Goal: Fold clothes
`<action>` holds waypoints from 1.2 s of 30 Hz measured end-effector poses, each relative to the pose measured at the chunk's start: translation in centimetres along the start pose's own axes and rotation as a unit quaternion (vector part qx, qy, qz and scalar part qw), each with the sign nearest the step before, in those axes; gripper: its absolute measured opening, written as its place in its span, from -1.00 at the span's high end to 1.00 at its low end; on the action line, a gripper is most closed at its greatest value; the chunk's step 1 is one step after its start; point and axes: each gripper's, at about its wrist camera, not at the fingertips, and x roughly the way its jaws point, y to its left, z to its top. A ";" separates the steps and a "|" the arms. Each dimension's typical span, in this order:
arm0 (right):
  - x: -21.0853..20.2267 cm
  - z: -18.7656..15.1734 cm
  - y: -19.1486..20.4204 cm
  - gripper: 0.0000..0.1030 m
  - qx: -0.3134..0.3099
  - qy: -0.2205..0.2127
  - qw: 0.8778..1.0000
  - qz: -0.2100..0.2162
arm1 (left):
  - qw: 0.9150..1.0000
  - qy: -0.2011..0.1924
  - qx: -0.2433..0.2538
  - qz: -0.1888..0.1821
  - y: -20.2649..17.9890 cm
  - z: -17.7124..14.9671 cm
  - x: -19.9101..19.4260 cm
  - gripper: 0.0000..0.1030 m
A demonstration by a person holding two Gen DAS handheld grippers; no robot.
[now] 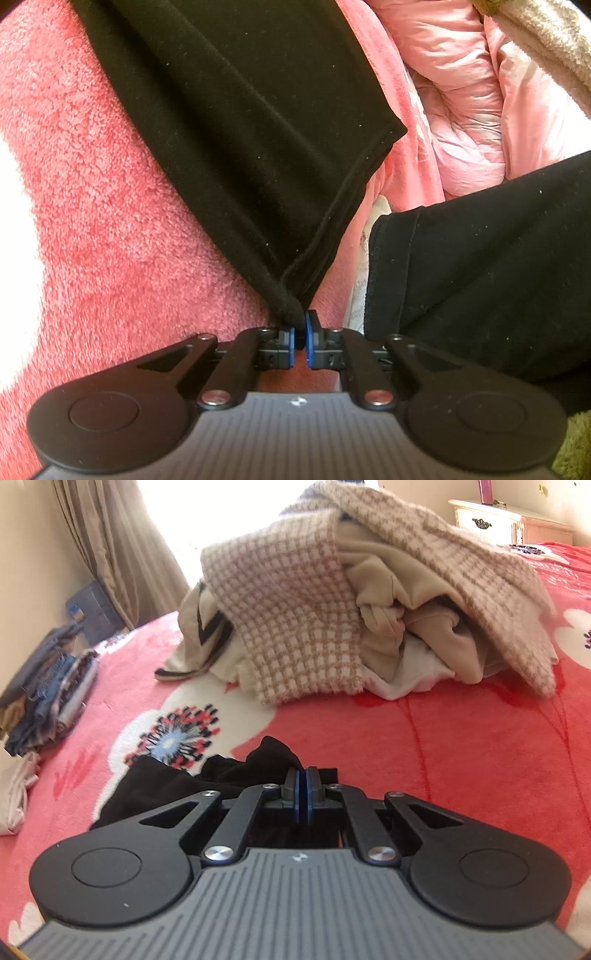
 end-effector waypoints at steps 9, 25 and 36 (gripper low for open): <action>-2.1 0.2 -4.4 0.82 0.118 -0.015 0.992 0.049 | 1.000 0.002 -0.002 -0.003 -0.4 0.3 0.4 0.86; -9.6 -8.4 -2.9 0.76 0.082 0.150 0.979 0.113 | 1.000 -0.004 -0.008 -0.004 -1.3 1.1 1.1 0.87; -9.6 -8.9 -2.6 0.72 0.098 0.139 0.979 0.113 | 1.000 -0.007 -0.014 -0.007 -1.9 1.8 1.6 0.87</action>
